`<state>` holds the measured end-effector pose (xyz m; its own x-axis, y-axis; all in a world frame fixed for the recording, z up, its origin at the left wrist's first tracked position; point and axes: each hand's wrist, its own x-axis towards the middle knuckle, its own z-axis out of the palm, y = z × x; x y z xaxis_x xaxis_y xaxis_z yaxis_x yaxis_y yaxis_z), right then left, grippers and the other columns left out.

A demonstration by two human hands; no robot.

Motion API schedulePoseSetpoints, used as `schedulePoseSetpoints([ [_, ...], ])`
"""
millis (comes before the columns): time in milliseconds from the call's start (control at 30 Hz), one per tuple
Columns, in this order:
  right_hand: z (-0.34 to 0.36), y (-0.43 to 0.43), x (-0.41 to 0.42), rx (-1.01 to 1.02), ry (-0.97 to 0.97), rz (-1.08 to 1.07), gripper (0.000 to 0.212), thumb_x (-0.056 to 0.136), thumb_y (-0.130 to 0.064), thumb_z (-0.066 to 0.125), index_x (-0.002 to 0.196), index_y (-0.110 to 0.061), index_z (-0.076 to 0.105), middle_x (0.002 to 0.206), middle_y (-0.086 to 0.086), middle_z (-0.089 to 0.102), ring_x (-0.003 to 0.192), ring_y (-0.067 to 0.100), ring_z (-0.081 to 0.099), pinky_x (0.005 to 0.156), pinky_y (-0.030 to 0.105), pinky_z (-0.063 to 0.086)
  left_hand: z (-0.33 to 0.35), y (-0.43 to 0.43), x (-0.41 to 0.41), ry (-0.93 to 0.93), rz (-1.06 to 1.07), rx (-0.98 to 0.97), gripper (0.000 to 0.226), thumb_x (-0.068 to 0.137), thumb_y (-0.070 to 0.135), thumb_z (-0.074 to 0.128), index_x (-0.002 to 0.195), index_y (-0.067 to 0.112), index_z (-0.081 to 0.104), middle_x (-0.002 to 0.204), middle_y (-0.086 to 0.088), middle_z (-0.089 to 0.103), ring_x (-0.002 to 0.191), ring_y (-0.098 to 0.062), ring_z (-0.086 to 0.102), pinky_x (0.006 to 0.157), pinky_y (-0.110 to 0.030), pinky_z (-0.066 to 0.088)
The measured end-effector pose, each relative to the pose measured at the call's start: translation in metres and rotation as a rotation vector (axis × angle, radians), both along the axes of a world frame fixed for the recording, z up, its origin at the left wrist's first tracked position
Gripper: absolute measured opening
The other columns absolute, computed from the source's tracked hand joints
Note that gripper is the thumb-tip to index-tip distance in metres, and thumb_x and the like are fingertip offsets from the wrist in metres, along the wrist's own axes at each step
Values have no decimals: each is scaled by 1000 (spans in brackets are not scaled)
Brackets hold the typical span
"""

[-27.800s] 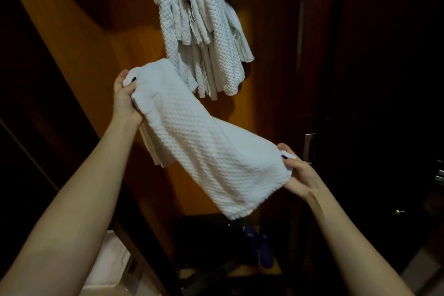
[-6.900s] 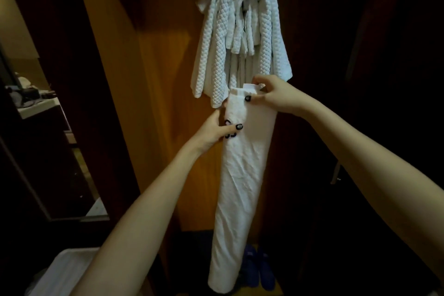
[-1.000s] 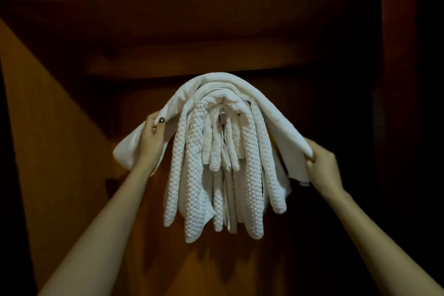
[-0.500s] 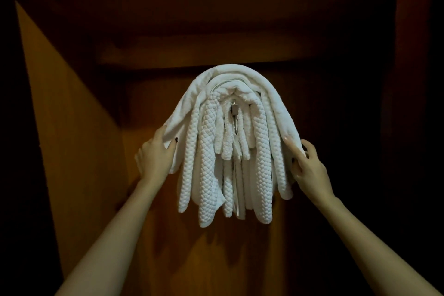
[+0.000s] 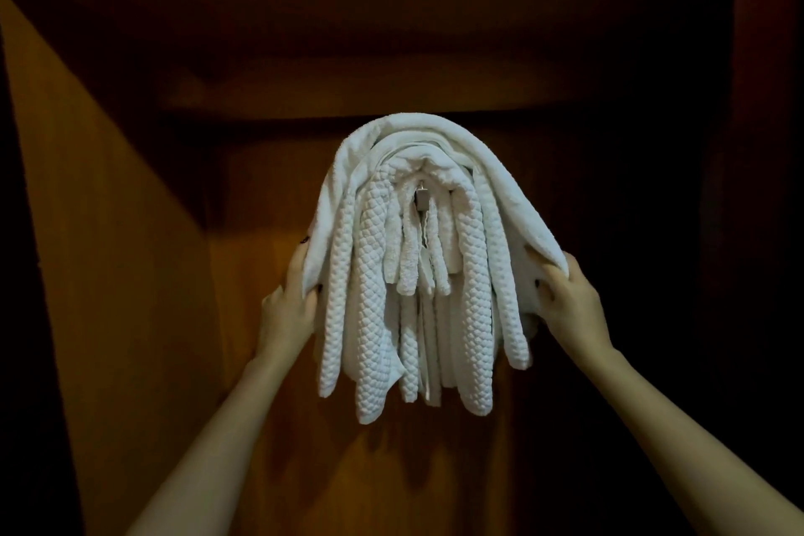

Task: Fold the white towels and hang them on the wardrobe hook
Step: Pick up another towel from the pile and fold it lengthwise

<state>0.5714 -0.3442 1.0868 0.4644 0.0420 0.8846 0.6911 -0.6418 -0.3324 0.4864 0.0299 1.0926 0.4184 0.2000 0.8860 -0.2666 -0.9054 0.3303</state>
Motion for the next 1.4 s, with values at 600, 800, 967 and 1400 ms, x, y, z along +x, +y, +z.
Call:
schedulePoseSetpoints([
  [600,-25,16,-29,36,222,218,75,99,-11,43,146,-56,6,147,-15,38,124,2,44,102,29,43,-8,-21,-18,150,-518,-388,41,101,46,36,140,53,29,130,43,43,119,19,42,98,-24,39],
  [800,-21,14,-21,248,105,65,69,88,13,40,144,-26,44,148,-8,44,137,8,38,115,40,33,-21,-30,-14,171,-529,-446,38,102,39,36,140,40,42,132,28,52,124,6,46,103,-25,40],
  [967,-26,28,-26,100,200,193,55,94,-1,46,140,-33,47,142,-5,52,132,14,47,107,22,34,-20,-40,-22,216,-507,-413,34,102,42,35,124,67,36,111,56,45,105,32,40,80,4,35],
  [1400,-16,33,-68,102,248,138,29,97,-23,38,124,-21,48,110,-9,59,92,5,56,75,30,45,1,-37,-46,208,-95,-43,55,99,47,36,149,27,24,154,2,31,139,-18,30,111,-41,31],
])
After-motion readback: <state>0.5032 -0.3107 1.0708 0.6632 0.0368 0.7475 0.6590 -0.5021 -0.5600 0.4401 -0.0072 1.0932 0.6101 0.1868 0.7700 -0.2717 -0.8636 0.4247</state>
